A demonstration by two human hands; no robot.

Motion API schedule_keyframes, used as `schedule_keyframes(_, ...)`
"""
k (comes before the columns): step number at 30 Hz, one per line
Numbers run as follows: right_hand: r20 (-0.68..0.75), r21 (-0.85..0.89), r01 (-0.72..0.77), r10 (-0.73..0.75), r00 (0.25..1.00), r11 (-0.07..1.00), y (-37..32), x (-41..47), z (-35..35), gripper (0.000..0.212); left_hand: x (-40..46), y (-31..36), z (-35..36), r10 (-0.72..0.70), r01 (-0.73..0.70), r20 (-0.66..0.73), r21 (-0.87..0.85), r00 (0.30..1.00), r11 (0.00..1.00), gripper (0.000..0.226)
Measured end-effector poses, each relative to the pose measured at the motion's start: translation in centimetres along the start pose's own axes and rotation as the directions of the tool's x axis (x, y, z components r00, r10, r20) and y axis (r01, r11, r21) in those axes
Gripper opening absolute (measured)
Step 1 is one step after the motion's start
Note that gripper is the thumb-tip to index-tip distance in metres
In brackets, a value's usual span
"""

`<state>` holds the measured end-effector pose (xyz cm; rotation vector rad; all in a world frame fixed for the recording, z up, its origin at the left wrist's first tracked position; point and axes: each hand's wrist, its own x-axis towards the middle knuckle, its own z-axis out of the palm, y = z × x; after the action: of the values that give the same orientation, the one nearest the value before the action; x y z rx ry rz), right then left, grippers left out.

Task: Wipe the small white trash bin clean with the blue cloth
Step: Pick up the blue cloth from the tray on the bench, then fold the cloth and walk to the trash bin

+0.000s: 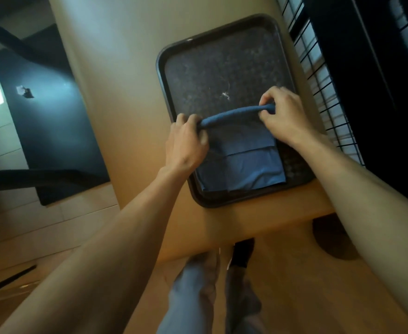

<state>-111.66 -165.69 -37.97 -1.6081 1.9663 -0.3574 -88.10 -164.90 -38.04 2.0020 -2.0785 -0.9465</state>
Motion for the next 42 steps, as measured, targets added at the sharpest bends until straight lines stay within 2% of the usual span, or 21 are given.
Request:
schedule_keyframes(3, -0.017, 0.128, -0.033, 0.035, 0.999, 0.991, -0.8, -3.1, -2.5, 0.012, -3.0, 1.0, -1.6, 0.003, -0.007, -0.026, -0.170, 1.000, 0.985, 0.028)
schedule_keyframes(7, -0.037, 0.259, 0.019, -0.010, 0.999, 0.966, -2.4, -8.3, -5.8, 0.014, -8.2, 3.1, -4.3, -0.017, -0.004, -0.046, -0.409, 0.999, 0.913, 0.014)
schedule_keyframes(12, -0.045, 0.389, 0.052, -0.038, 0.998, 0.920, -5.4, -14.7, -9.9, 0.022, -14.7, 6.4, -7.9, -0.034, -0.074, -0.180, -0.560, 0.983, 0.825, 0.008)
schedule_keyframes(22, -0.104, 0.525, 0.245, -0.225, 0.969, 0.815, -15.0, -25.3, -18.6, 0.017, -28.3, 11.2, -16.7, -0.113, -0.221, -0.496, -0.564, 0.861, 0.796, 0.016)
schedule_keyframes(29, -0.122, 0.540, 0.391, -0.391, 0.912, 0.745, -21.0, -32.6, -20.2, 0.016, -36.9, 10.7, -21.0, -0.130, -0.329, -0.654, -0.530, 0.746, 0.782, 0.014)
schedule_keyframes(35, -0.124, 0.491, 0.519, -0.534, 0.836, 0.699, -26.1, -37.5, -18.1, 0.017, -43.5, 6.5, -22.9, -0.177, -0.346, -0.725, -0.510, 0.666, 0.788, 0.015)
schedule_keyframes(42, -0.032, 0.515, 0.547, -0.623, 0.782, 0.660, -34.4, -44.4, -11.7, 0.018, -53.8, -2.5, -25.9, -0.243, -0.324, -0.755, -0.516, 0.609, 0.793, 0.017)
